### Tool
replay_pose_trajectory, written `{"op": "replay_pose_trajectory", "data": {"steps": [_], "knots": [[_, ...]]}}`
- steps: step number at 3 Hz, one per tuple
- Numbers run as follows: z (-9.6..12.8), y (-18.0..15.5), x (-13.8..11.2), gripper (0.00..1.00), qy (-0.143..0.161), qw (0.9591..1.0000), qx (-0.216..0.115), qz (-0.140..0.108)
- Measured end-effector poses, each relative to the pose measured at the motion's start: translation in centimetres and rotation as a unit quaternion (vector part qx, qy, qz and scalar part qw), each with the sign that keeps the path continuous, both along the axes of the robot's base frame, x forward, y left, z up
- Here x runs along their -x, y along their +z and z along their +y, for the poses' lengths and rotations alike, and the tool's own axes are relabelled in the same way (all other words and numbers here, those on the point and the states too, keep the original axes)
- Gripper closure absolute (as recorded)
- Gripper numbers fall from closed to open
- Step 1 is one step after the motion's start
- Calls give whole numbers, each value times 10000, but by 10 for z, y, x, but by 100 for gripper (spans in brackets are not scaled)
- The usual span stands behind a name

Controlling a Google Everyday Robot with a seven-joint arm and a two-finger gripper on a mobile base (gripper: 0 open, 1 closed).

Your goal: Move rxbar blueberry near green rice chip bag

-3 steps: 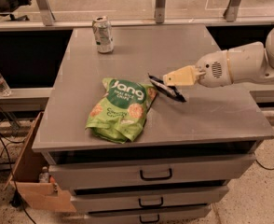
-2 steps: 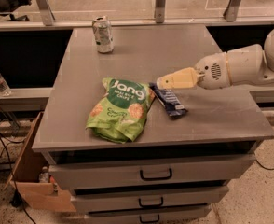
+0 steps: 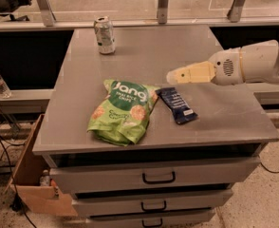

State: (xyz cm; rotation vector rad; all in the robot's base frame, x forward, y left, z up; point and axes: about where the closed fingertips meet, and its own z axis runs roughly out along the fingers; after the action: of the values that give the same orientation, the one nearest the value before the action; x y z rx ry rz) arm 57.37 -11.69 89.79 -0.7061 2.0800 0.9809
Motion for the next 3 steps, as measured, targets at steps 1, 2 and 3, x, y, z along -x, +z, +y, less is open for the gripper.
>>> {"op": "replay_pose_trajectory", "data": {"steps": [1,2,3], "knots": [[-49,29,-24,0,-479,9974,76,-529],[-105,72,-57,0,-863,9883,162,-1245],[-148,121,-87,0,-1258,9728,10,-1943]]}}
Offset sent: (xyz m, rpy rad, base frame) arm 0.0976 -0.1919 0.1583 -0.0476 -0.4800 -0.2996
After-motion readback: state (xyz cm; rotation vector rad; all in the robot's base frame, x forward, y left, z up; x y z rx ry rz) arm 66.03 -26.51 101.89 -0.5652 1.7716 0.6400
